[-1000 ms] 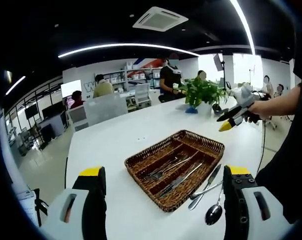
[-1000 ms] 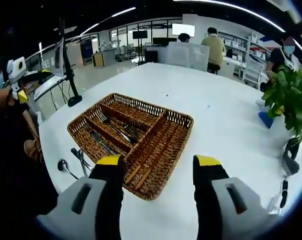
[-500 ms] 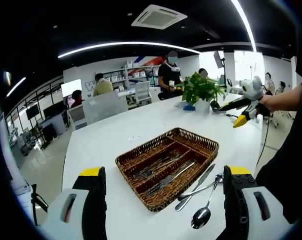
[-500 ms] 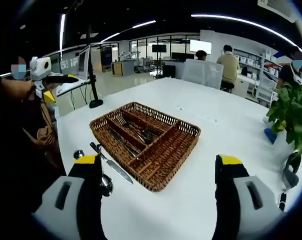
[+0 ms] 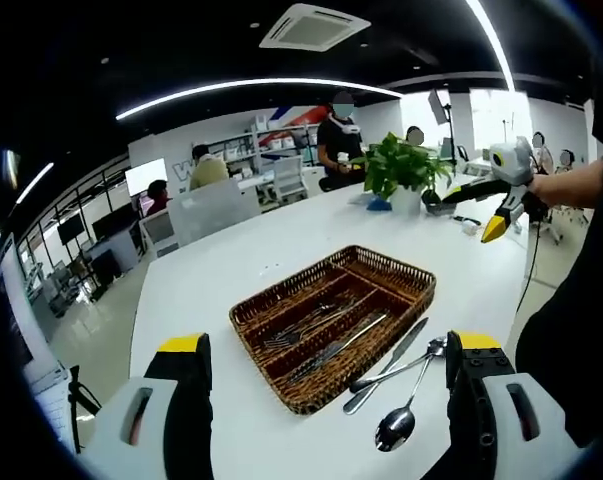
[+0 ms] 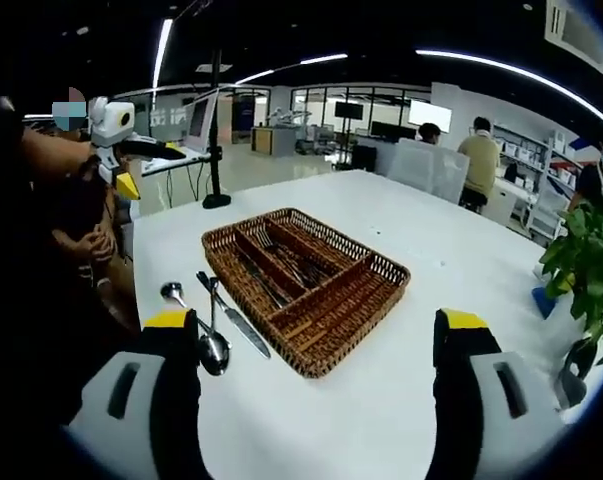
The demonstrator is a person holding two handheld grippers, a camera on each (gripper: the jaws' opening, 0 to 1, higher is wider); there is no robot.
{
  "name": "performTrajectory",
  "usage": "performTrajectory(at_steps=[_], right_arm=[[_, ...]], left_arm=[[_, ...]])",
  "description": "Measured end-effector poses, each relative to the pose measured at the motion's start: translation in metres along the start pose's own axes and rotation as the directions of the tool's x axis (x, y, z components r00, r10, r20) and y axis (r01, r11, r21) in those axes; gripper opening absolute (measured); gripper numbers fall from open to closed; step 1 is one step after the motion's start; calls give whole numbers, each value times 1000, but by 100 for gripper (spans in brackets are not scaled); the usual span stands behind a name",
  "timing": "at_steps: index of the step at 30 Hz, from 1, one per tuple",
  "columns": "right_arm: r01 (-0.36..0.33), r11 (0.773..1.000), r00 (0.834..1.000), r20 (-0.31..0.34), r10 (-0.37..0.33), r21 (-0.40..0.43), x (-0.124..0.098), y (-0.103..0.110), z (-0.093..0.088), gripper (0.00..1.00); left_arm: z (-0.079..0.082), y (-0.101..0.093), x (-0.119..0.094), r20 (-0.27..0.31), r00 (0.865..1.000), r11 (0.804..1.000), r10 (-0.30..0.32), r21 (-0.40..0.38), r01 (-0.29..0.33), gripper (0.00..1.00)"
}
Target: Arrange the knives, forks, and spoons in their matching storage slots by inserting each utensil handle-first until every utensil is classified and aligned in the correct compartment
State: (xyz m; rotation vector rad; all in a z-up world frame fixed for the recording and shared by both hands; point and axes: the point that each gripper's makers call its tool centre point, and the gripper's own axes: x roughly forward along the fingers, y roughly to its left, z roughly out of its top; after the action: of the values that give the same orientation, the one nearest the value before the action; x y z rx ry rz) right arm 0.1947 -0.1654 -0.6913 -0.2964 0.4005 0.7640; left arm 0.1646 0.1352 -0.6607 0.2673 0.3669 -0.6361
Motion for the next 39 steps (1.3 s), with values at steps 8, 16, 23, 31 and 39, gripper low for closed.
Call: performTrajectory(at_steps=[8,16,23,31,39], right_arm=[[19,1000,1000,9,-20,12,-4,-6,5,100],[11,1000,1000,28,-12,21,-1,5,13,100],[0,1000,1000,23,0,7,-5,10,13,100],[-9,1000,1000,23,9,1,-7,13,15,99],[-3,1000,1000,21,3,1,-15,10,10,99]], left_arm=[[7,3,-3,-17,1000,999,-21,38,21,99],[3,6,-4,-26,999,999,-34,34,34,99],[-5,-10,2,-70,994,994,-78,69,83,98],[-8,-21,10,-106,988,984,-110,127,124,97],[-11,-42,32,-144,973,963,-180,174,204,93]])
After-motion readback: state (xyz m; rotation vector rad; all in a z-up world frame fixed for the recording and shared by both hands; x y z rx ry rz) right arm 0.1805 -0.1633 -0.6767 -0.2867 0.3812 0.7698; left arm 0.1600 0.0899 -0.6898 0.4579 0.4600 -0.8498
